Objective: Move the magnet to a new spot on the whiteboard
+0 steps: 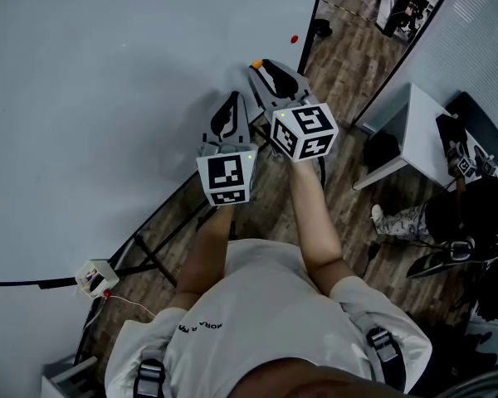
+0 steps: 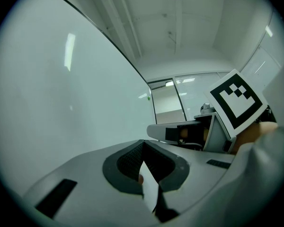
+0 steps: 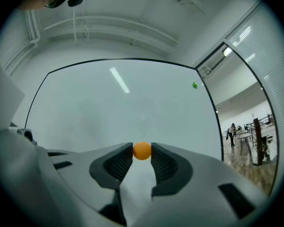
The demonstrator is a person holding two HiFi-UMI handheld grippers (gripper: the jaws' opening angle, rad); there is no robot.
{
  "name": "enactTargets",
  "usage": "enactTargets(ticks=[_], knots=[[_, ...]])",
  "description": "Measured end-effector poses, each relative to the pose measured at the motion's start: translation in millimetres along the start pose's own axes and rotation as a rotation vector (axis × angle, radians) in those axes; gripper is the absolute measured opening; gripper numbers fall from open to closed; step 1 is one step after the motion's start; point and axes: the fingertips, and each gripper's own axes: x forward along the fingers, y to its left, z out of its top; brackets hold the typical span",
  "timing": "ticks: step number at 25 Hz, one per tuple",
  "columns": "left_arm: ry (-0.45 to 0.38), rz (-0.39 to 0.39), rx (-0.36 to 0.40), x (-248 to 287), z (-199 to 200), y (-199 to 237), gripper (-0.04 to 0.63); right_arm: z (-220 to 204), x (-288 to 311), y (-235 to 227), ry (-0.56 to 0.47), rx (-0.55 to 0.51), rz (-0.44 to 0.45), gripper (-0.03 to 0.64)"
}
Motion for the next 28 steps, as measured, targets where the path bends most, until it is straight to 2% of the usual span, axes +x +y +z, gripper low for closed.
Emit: enactTargets(ticks=[28], knots=[[-0.004, 0.033, 0.012, 0.3, 4.0, 12.0, 0.002, 5.9, 39.5, 0.7, 0.017, -0.02, 0.065, 0.127]])
